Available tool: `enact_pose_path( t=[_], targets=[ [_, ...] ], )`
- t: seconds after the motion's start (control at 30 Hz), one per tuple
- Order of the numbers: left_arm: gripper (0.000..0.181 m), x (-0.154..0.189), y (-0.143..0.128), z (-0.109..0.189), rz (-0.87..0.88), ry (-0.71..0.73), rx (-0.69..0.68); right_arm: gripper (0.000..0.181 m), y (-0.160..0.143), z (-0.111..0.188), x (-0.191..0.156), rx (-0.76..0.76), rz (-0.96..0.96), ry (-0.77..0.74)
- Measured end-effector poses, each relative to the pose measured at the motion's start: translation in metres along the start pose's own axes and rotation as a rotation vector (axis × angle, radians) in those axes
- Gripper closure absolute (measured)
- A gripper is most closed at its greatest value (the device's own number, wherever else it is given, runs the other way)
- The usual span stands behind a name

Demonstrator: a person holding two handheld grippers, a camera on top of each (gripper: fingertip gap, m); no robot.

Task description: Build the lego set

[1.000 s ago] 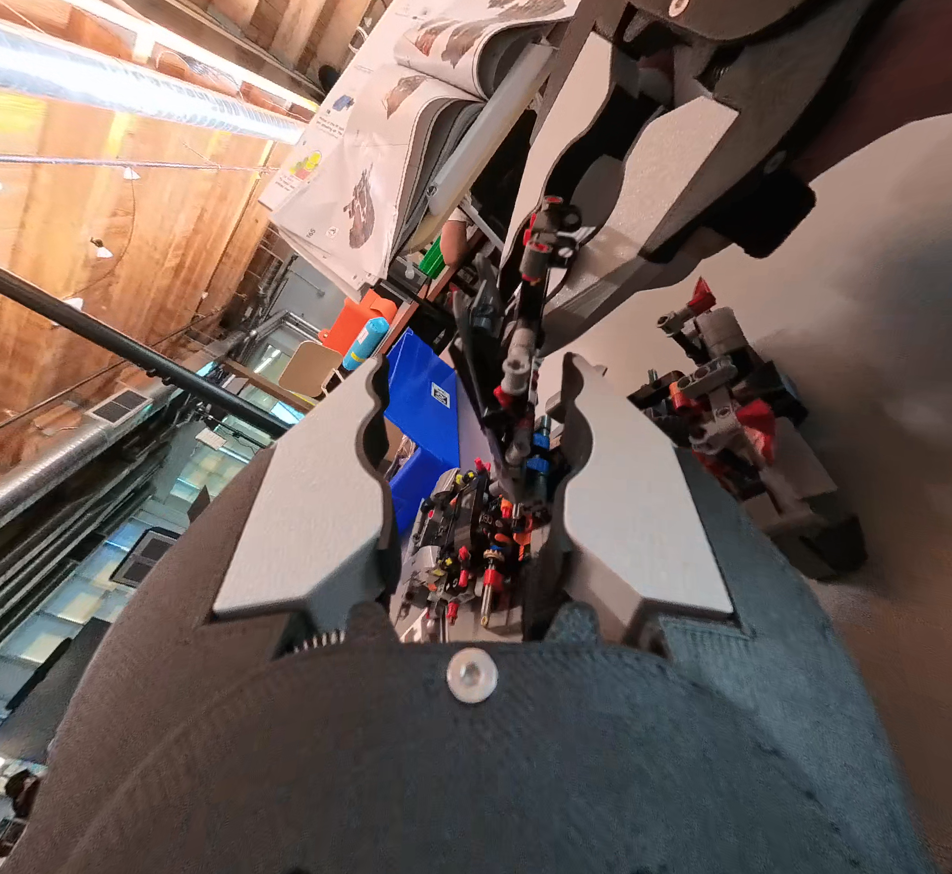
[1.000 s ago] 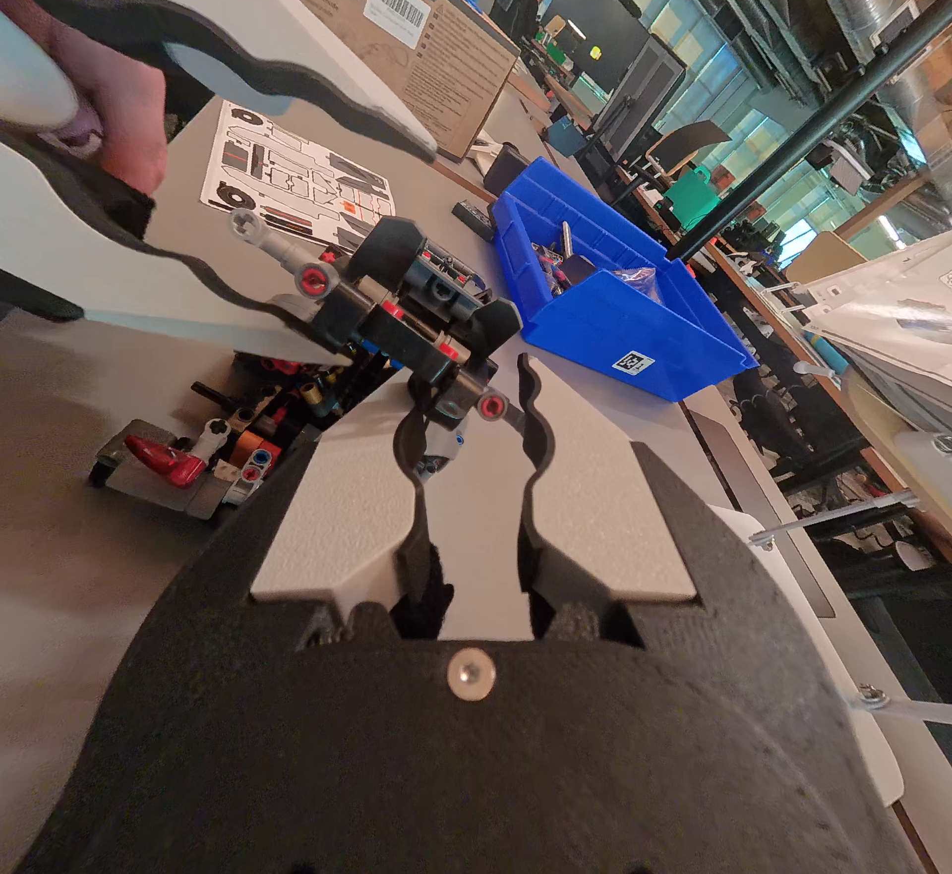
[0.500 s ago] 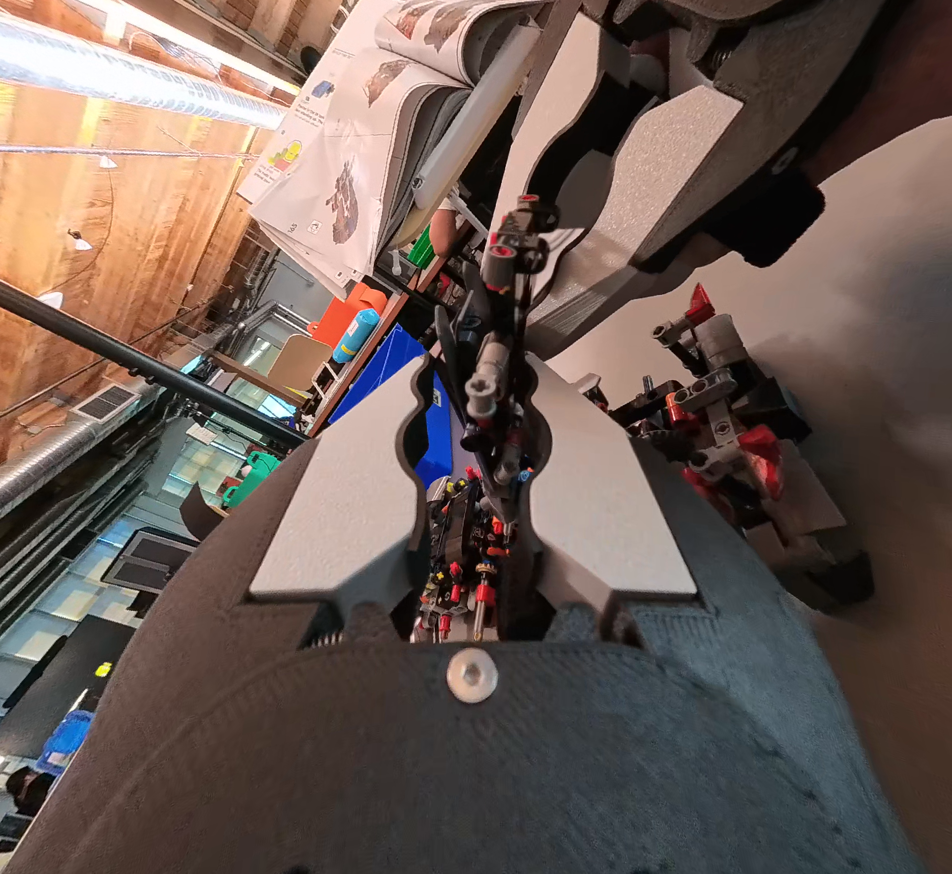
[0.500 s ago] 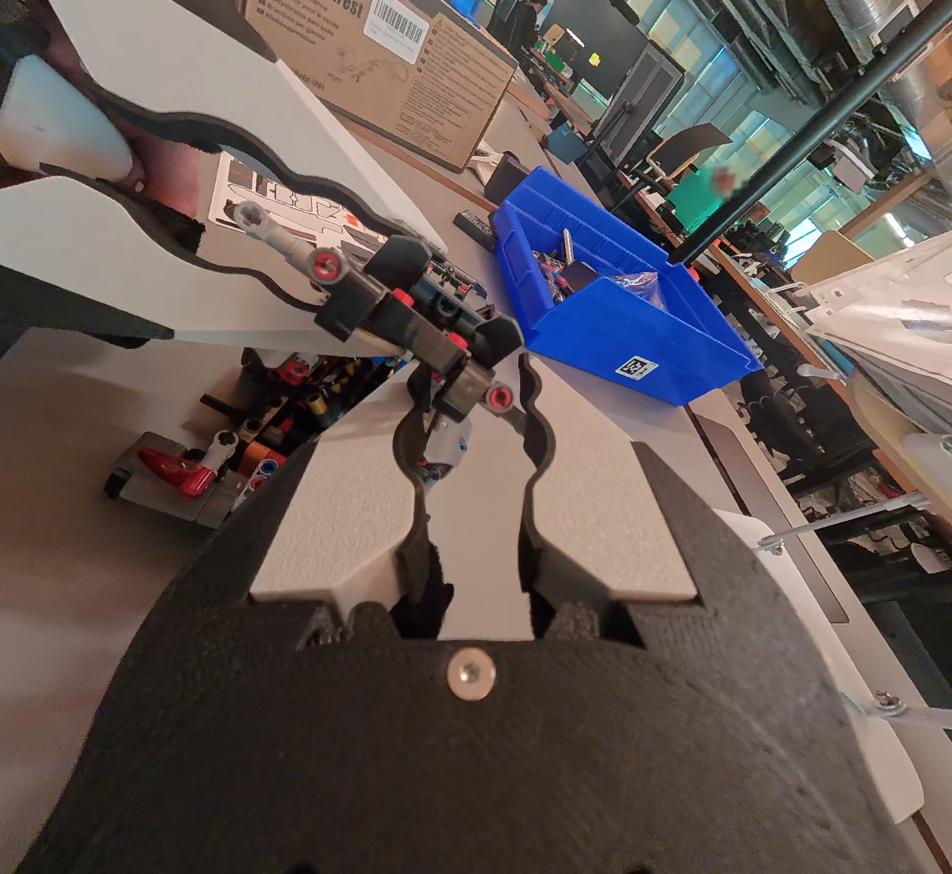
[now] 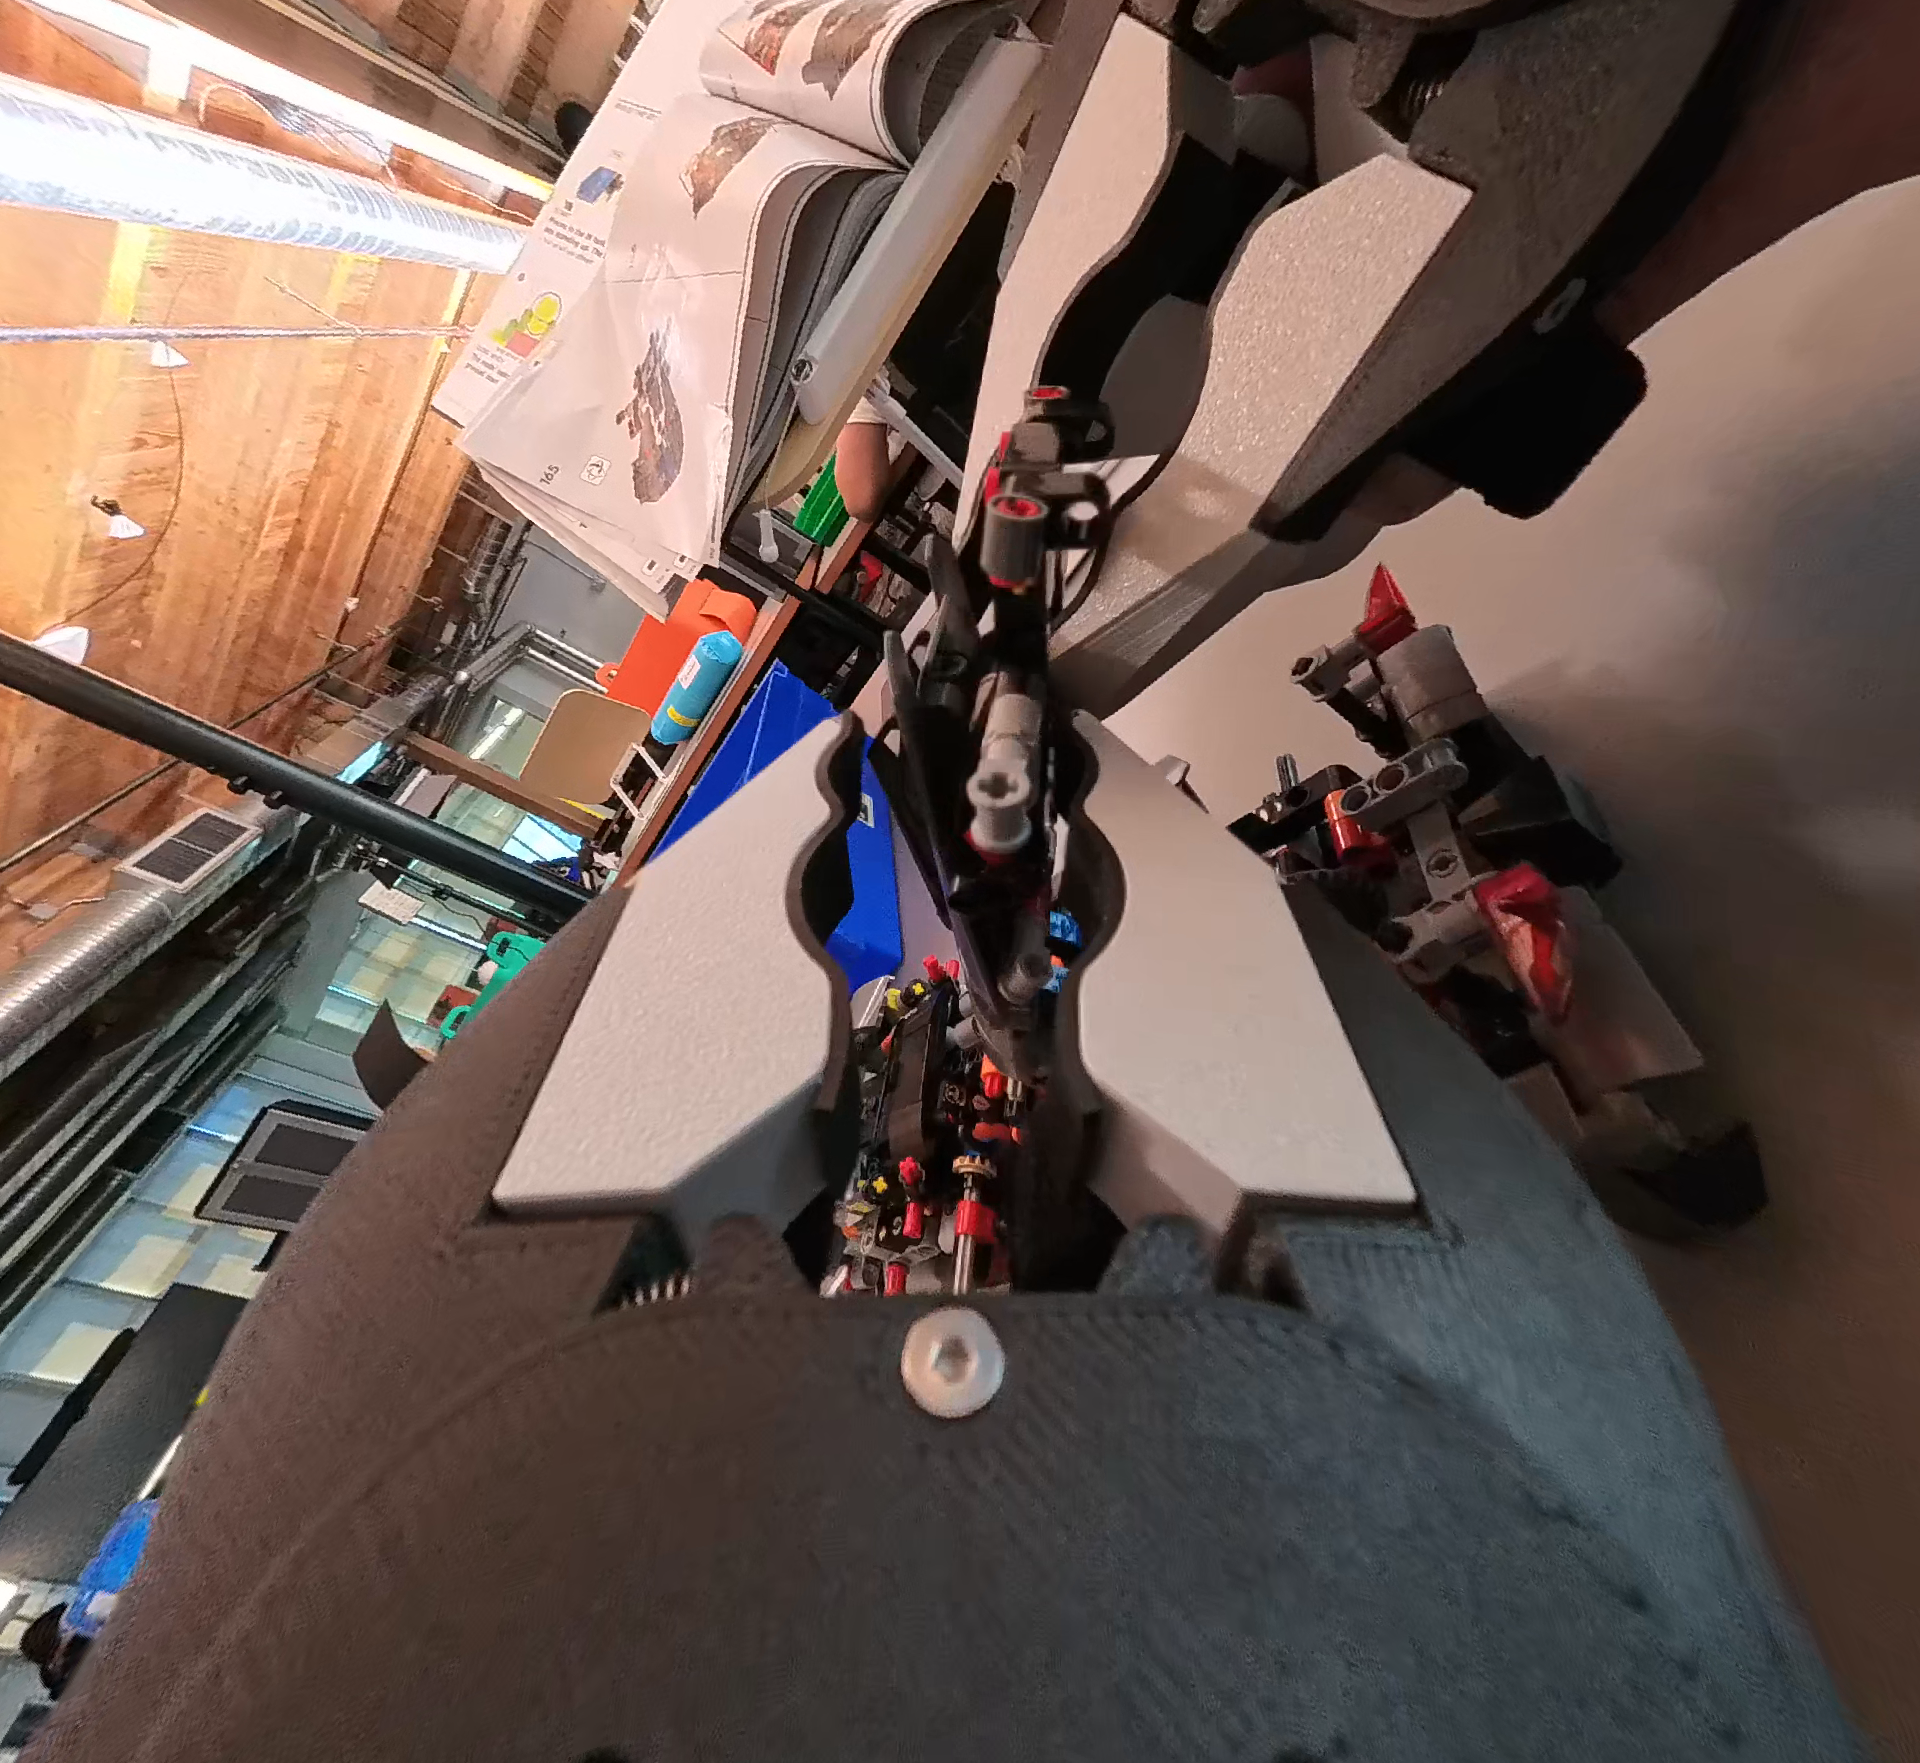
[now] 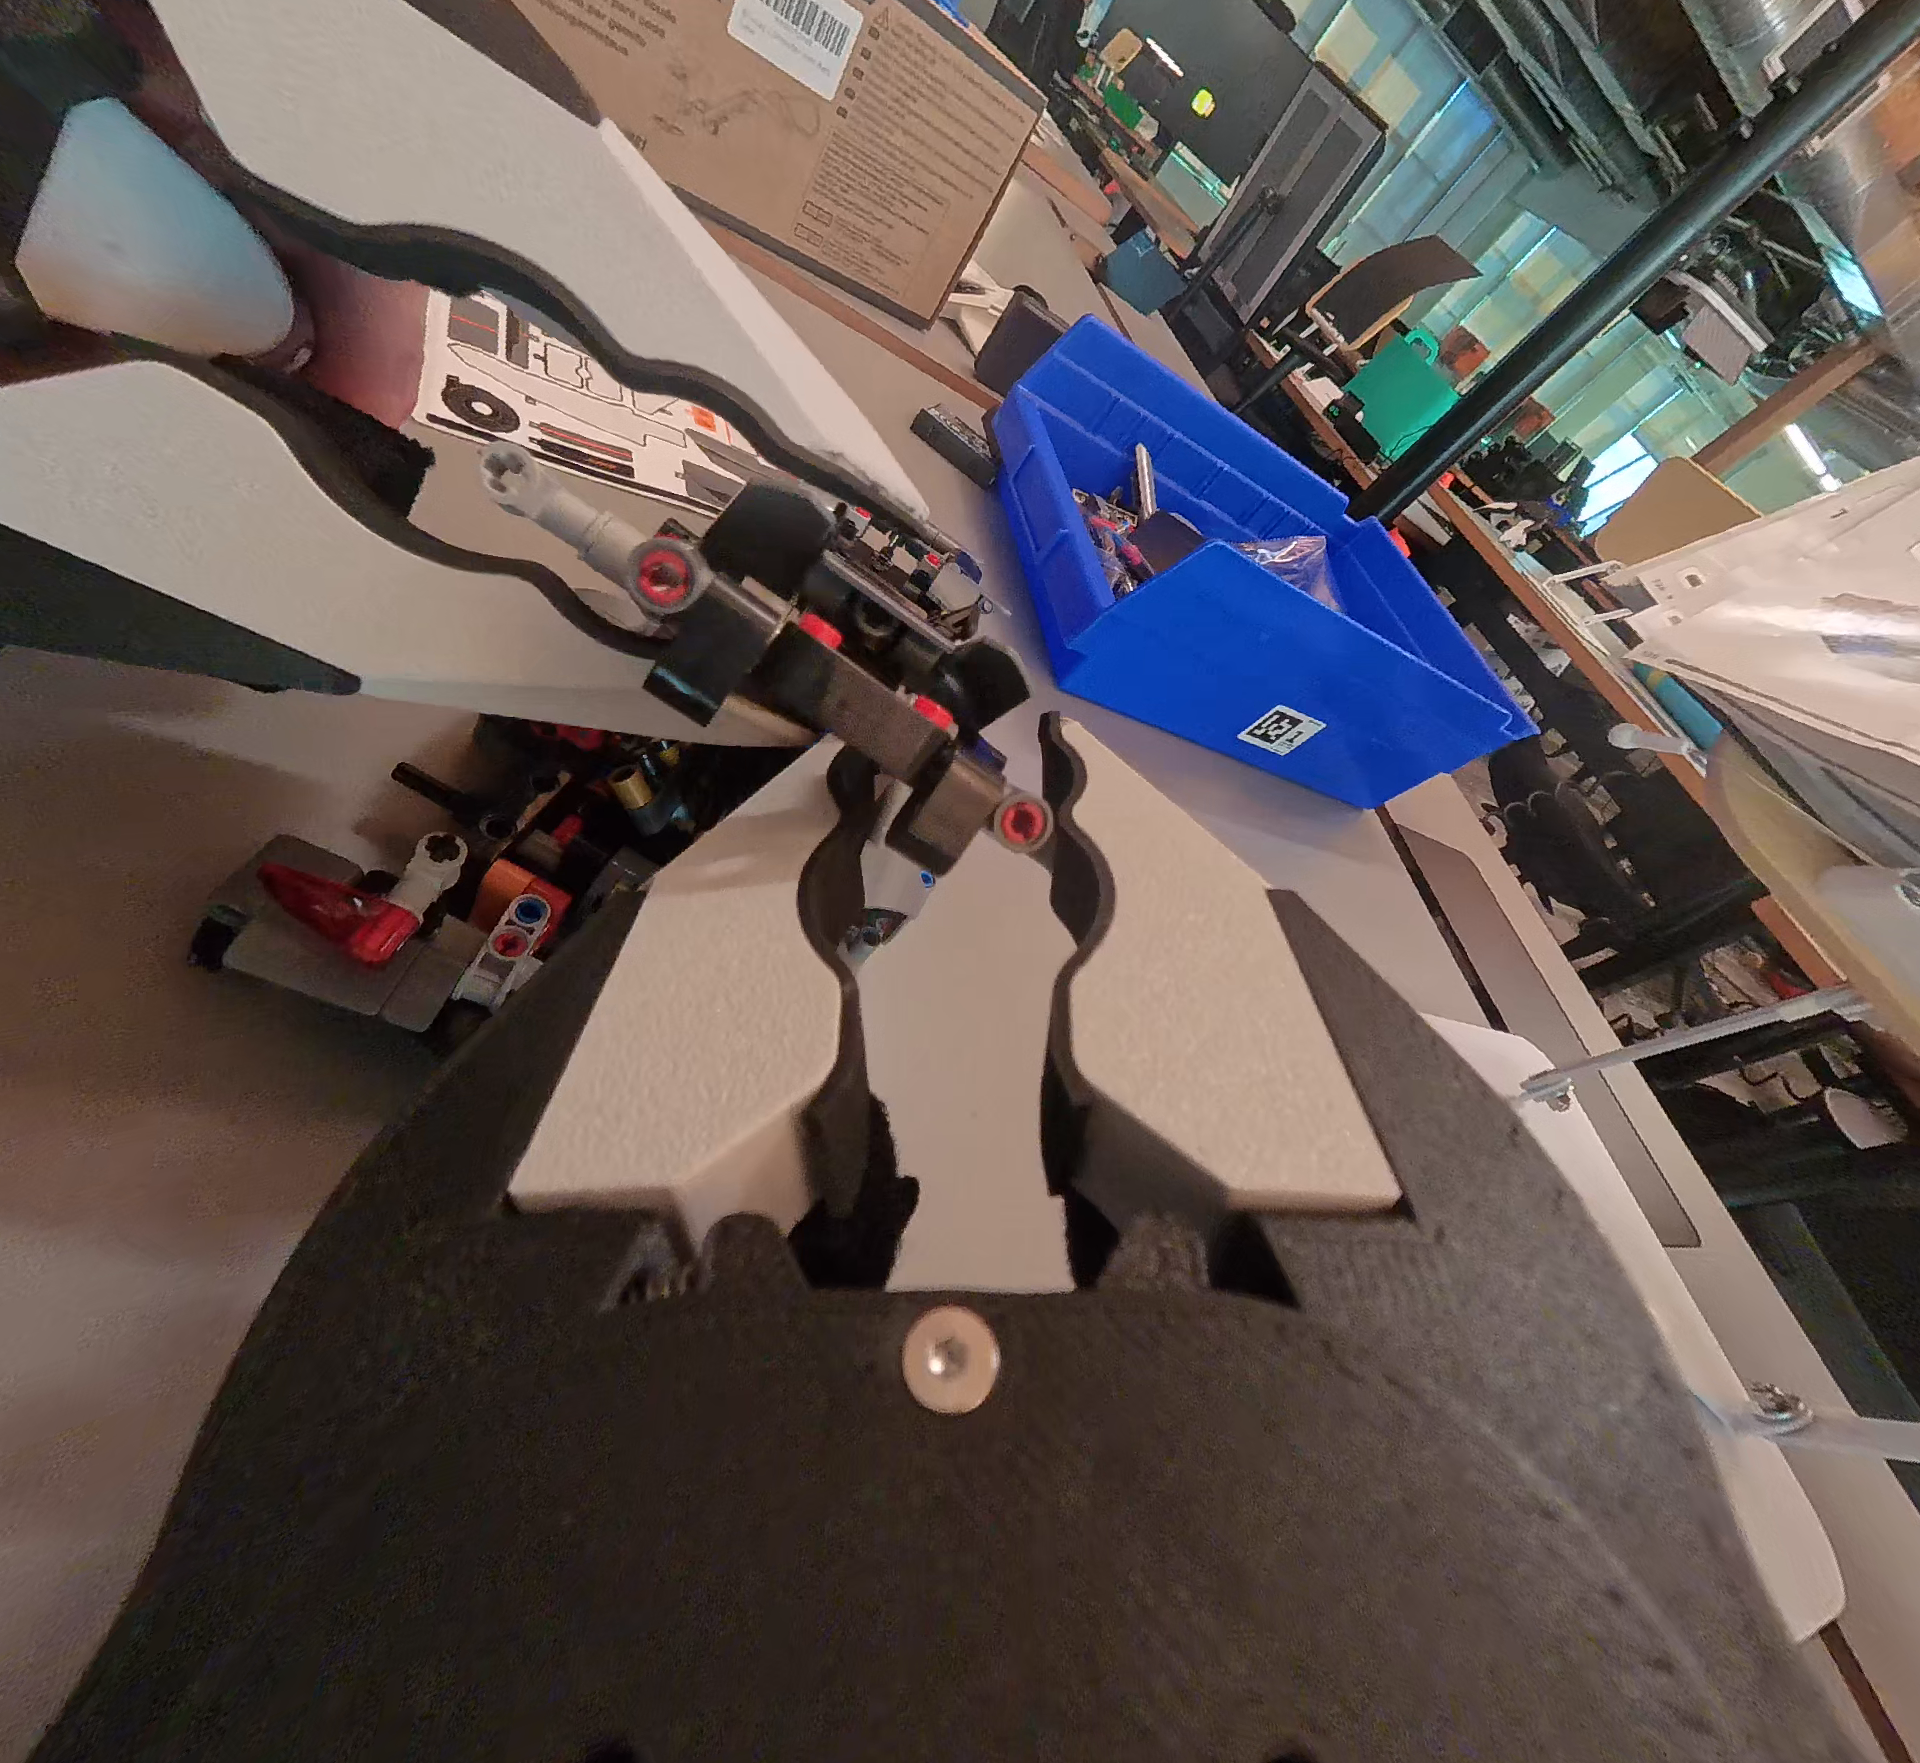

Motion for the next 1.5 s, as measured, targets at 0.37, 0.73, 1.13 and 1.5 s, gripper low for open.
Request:
enact_pose_path(
  t=[0.37, 0.73, 1.13, 1.5],
  targets=[
    [0.151, -0.0004, -0.0019, 0.0001, -0.008, -0.010, -0.005, 0.152, -0.0019, -0.0033, -0.0024, 0.003, -0.034, 0.001],
    [0.153, -0.0013, -0.0046, -0.0018, -0.014, -0.016, -0.001, 0.152, -0.0032, -0.0028, -0.0013, 0.006, -0.038, -0.001],
    [0.149, 0.0023, -0.0058, -0.0004, -0.037, -0.032, 0.014, 0.152, -0.0055, -0.0012, -0.0027, 0.009, -0.012, 0.044],
    [0.146, 0.0032, -0.0092, -0.0020, -0.050, -0.010, 0.007, 0.151, -0.0036, -0.0019, -0.0028, 0.003, -0.019, 0.010]
  ],
)
Point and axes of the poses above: each gripper's, where its closed fingertips meet, z back along the fingers, y out of its top, x = y × z across the jaws, the point moved 9 cm from there along z, back along the fingers, and after that the axes turned 6 degrees about -y, right-handed, at the moved point
